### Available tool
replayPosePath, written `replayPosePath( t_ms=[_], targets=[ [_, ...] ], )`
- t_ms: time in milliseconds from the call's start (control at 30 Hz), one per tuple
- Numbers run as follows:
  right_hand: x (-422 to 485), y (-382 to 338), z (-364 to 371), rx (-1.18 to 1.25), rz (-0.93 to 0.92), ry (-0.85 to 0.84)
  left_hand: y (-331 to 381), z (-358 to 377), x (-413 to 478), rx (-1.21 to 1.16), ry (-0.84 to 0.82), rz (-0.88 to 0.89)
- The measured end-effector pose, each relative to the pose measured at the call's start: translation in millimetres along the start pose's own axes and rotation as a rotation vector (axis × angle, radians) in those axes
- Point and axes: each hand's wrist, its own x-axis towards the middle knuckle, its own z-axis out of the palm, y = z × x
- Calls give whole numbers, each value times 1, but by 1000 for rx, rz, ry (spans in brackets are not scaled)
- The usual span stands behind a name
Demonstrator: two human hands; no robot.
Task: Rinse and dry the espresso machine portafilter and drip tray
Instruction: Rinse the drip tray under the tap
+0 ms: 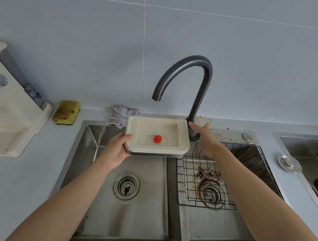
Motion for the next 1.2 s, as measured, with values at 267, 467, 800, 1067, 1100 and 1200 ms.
replayPosePath(
  t_ms=[267,467,800,1067,1100,1200],
  targets=[
    [-34,23,24,-301,-90,-271,8,-12,-18,-38,61,30],
    [-39,37,50,-408,-335,-342,15,-26,-37,-9,101,38],
    [-28,60,81,-332,-292,-336,34,-38,-72,142,148,41],
    [-26,65,88,-193,-143,-393,49,-40,-90,639,119,27],
    [-26,65,88,-176,-137,-407,50,-39,-89,691,129,28],
    [-27,66,89,-165,-105,-429,53,-39,-87,797,180,27]
  ],
)
